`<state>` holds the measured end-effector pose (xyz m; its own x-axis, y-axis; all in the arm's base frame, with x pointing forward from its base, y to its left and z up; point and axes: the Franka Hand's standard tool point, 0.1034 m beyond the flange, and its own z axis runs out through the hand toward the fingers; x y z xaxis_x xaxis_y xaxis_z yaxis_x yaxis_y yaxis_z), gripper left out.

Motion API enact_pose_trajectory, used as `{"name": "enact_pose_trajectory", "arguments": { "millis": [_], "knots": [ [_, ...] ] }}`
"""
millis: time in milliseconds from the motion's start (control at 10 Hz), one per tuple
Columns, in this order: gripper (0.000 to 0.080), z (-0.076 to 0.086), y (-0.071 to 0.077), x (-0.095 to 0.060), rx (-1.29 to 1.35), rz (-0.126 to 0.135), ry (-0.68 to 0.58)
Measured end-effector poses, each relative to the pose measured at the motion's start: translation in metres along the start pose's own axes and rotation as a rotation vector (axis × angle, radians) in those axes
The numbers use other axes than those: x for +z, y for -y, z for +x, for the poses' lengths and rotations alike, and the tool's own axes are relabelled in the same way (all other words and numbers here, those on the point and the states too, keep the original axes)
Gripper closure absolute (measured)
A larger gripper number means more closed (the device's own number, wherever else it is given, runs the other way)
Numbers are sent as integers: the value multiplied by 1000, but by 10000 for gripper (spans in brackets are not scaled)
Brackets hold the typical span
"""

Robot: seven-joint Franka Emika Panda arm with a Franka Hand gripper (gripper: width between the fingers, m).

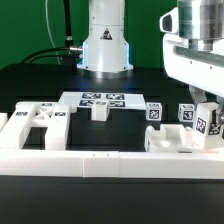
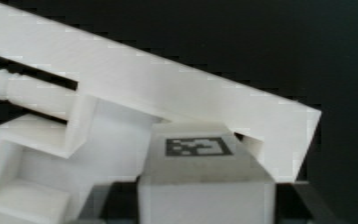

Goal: Assemble chair

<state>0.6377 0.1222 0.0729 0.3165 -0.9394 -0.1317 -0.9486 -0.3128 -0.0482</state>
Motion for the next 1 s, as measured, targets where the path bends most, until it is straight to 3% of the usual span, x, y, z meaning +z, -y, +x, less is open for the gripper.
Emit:
{"name": "enact_pose_trajectory", "arguments": {
  "millis": [100, 300, 800, 1000],
  "knots": [
    [438, 0, 0, 0, -21, 0, 0],
    [183, -5, 2, -3, -64, 5, 1],
    [151, -7, 2, -2, -470, 2, -3],
    [151, -5, 1, -2, -687, -14, -22]
  ]
}}
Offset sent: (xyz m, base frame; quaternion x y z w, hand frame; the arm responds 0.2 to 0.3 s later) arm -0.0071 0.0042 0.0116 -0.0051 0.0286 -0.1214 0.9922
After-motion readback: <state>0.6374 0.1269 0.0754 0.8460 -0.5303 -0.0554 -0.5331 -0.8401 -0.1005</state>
